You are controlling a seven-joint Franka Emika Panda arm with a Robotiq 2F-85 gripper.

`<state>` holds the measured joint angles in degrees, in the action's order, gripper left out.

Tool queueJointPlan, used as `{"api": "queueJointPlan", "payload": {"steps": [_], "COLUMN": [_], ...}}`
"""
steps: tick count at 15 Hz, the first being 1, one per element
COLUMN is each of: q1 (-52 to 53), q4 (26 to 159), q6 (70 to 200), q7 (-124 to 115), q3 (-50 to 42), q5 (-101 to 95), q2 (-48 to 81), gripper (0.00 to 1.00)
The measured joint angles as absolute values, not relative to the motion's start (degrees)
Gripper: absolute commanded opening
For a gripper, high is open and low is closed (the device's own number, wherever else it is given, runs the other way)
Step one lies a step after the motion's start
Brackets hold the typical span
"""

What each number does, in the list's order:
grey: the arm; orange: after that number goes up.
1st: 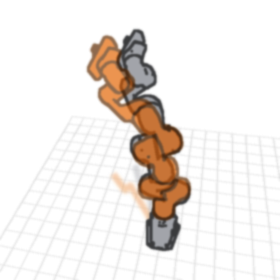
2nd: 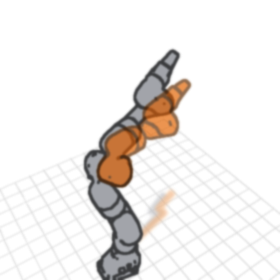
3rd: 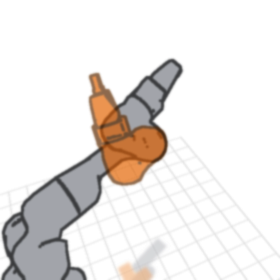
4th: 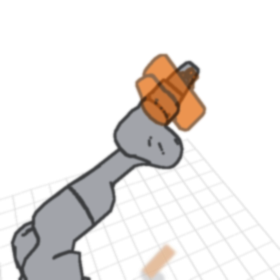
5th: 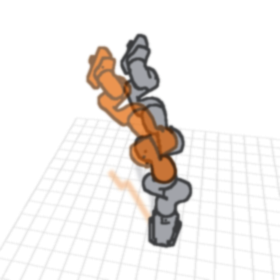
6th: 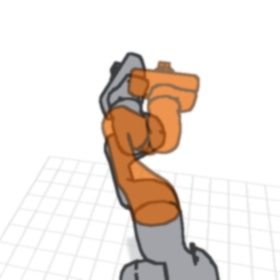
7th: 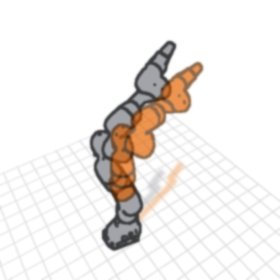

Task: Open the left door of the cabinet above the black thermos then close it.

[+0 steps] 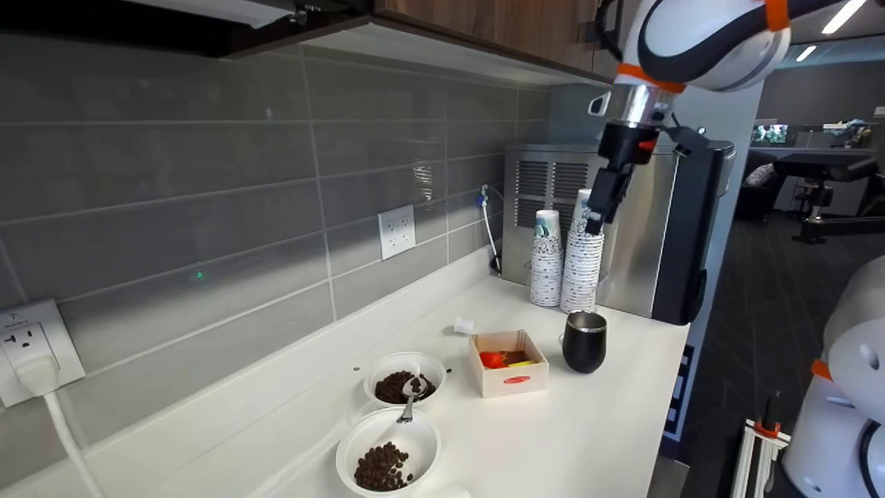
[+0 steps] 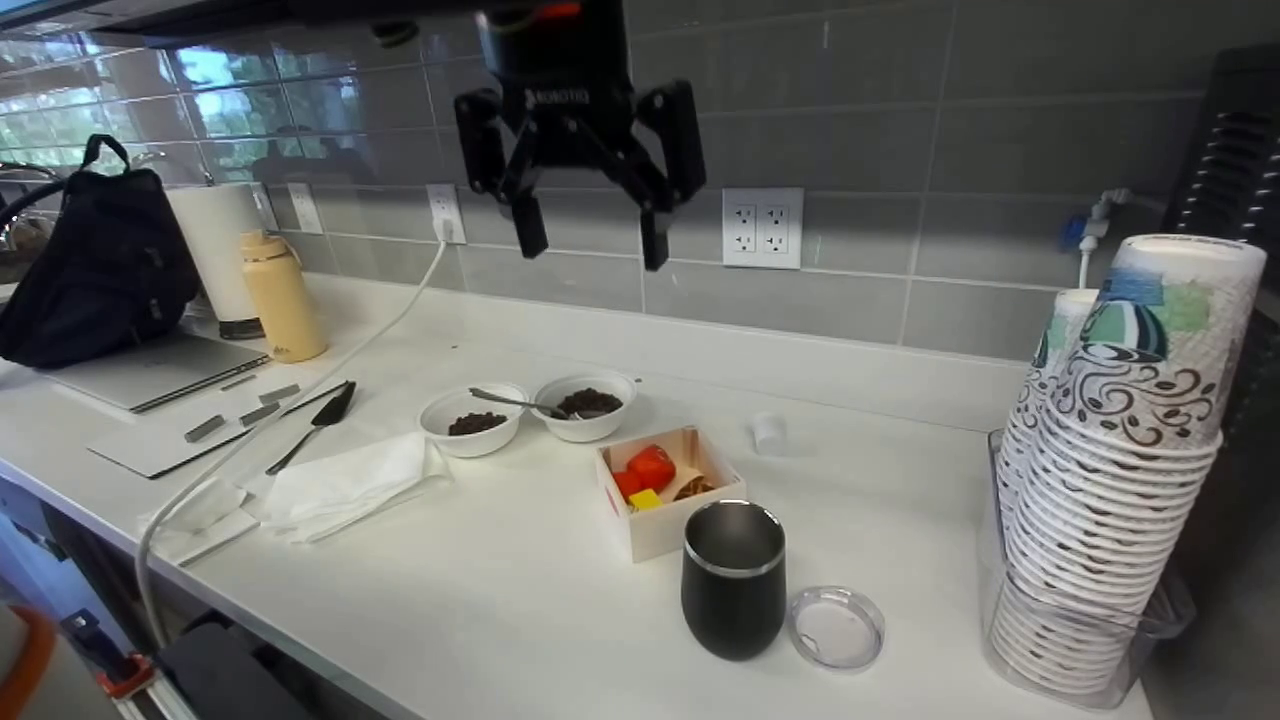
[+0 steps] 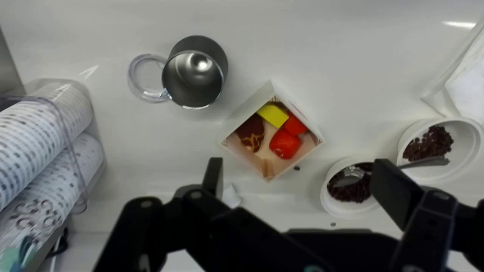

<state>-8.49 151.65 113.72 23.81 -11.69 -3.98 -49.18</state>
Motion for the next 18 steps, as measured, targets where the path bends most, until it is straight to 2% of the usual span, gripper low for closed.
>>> {"api": "queueJointPlan", "payload": {"steps": [5,11,18], "q1": [-8.98,-10.02,-14.33], "q4": [147.19,139.39,136.99], "q6": [113.38,116.02,134.37], "q7": [18.81,11.25,3.86], "q3": [-9.70,-7.53,-7.23], "q5": [-4.50,-7.32,-11.74], "q2": [-61.94,-68.45,-67.41], "gripper": [1.00,1.00,1.00]}}
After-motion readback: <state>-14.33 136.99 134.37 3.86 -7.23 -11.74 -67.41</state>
